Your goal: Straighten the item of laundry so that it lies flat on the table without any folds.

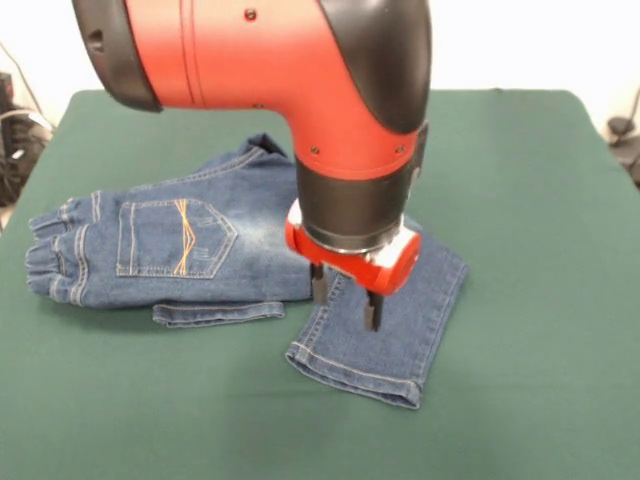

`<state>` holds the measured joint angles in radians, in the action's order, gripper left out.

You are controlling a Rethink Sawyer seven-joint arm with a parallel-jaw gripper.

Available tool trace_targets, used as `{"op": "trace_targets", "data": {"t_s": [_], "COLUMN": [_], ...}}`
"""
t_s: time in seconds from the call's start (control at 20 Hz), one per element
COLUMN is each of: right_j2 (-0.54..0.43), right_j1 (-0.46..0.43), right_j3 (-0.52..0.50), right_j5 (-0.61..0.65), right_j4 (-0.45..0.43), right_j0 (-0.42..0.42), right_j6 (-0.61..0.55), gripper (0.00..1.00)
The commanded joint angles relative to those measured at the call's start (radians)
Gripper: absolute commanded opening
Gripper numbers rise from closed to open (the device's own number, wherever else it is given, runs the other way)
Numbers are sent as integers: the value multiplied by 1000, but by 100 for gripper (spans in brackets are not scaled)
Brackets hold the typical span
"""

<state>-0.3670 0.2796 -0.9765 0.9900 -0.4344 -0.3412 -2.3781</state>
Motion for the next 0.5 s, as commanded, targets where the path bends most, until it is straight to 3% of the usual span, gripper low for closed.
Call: {"op": "trace_targets", "data": {"t_s": [0.05,0.5], "right_j2": [-18,-18], "right_j1": [-65,-101], "right_j3": [106,40], "right_j5": [43,-42], "right_j4": [-53,-78], "right_j0": [53,47], "right_j6": [158,176], "gripper": [100,100]}}
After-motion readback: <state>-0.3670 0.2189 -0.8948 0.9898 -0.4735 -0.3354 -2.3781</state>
